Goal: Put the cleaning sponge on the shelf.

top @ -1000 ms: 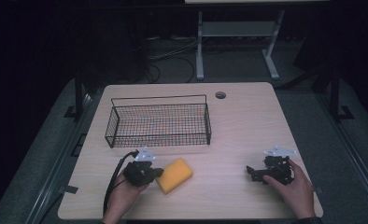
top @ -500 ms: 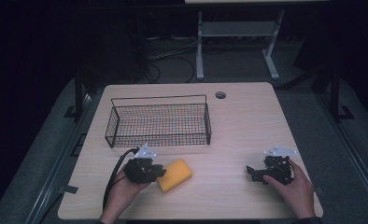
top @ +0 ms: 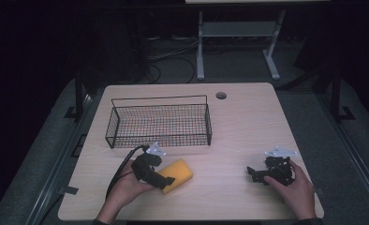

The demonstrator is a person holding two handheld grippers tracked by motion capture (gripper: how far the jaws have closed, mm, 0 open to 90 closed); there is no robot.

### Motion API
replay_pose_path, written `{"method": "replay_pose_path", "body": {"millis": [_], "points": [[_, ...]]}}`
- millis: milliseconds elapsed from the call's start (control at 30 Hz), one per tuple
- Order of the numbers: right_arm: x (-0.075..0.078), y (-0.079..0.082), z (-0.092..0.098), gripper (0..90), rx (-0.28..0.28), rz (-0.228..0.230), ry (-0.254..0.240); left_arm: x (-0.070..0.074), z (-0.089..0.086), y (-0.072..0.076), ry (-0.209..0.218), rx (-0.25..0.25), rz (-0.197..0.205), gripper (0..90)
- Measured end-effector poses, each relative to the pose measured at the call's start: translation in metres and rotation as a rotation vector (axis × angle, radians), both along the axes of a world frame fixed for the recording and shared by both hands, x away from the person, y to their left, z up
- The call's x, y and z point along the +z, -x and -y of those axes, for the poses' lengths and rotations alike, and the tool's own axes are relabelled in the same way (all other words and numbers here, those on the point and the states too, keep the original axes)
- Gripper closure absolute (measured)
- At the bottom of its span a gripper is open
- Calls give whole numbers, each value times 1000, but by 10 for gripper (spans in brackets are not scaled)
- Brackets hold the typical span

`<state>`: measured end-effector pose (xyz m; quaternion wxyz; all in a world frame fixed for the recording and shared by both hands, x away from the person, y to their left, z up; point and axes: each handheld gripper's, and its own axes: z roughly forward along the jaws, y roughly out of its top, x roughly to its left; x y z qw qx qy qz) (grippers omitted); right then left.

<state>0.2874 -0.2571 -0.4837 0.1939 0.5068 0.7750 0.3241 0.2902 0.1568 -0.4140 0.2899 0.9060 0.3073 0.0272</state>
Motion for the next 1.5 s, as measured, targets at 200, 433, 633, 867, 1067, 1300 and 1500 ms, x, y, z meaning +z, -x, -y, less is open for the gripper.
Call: {"method": "replay_pose_path", "body": {"millis": [200,433,633,867,1067,1300,1500], "points": [[0,0,0,0,0,0,0,0,13,-6,-80,-52,-17,127],[0,0,0,0,0,0,0,-1,26,-12,-123,-75,-21,127],[0,0,0,0,0,0,0,-10,37,-15,-163,-83,-39,129],[0,0,0,0,0,0,0,-19,43,-17,-210,-98,-43,129],[0,0,0,0,0,0,0,-26,47,-16,-237,-104,-50,135],[0,0,0,0,0,0,0,-27,47,-16,-255,-110,-44,165],[0,0,0,0,0,-1,0,-26,46,-16,-249,-113,-42,223]]}}
